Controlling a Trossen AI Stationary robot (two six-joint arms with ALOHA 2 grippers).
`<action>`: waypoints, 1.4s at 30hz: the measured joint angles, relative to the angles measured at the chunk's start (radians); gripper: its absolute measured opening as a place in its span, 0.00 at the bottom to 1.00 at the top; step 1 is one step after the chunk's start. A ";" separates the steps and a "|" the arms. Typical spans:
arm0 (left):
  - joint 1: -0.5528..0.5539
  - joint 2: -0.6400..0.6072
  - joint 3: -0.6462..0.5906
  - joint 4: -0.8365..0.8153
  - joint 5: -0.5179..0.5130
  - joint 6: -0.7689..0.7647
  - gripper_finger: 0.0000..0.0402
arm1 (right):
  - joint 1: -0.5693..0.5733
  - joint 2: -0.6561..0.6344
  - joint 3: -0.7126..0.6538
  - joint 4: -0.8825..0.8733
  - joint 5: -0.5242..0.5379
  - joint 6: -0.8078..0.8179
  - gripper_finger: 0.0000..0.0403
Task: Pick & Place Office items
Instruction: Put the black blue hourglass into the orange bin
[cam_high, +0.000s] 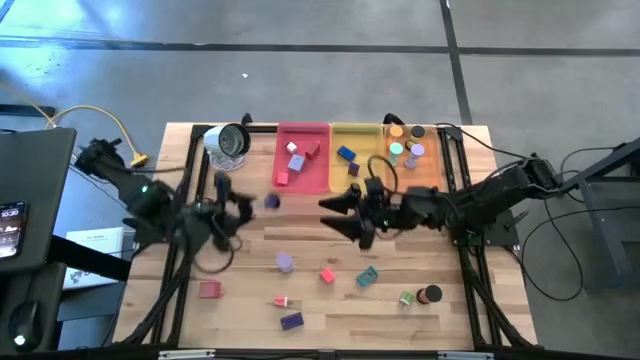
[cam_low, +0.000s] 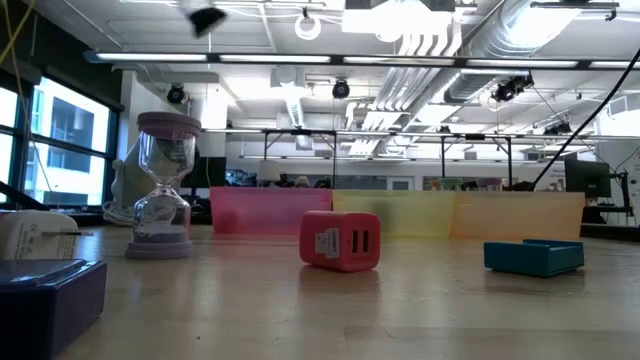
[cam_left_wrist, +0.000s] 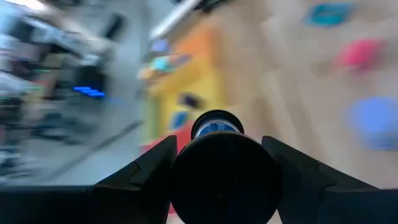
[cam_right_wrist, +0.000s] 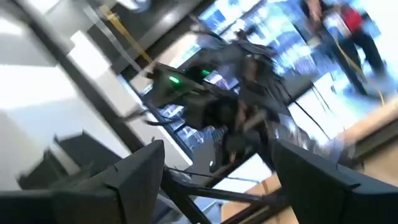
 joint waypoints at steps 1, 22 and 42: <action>0.041 -0.003 0.002 0.041 -0.019 0.079 0.51 | -0.024 0.000 0.000 -0.019 -0.012 0.056 0.71; 0.302 -0.009 0.005 0.794 0.140 0.453 0.51 | -0.393 0.000 0.000 0.075 -0.464 0.403 0.71; 0.464 0.129 0.005 0.936 0.372 0.352 0.51 | -0.443 0.002 0.000 0.062 -0.603 0.444 0.71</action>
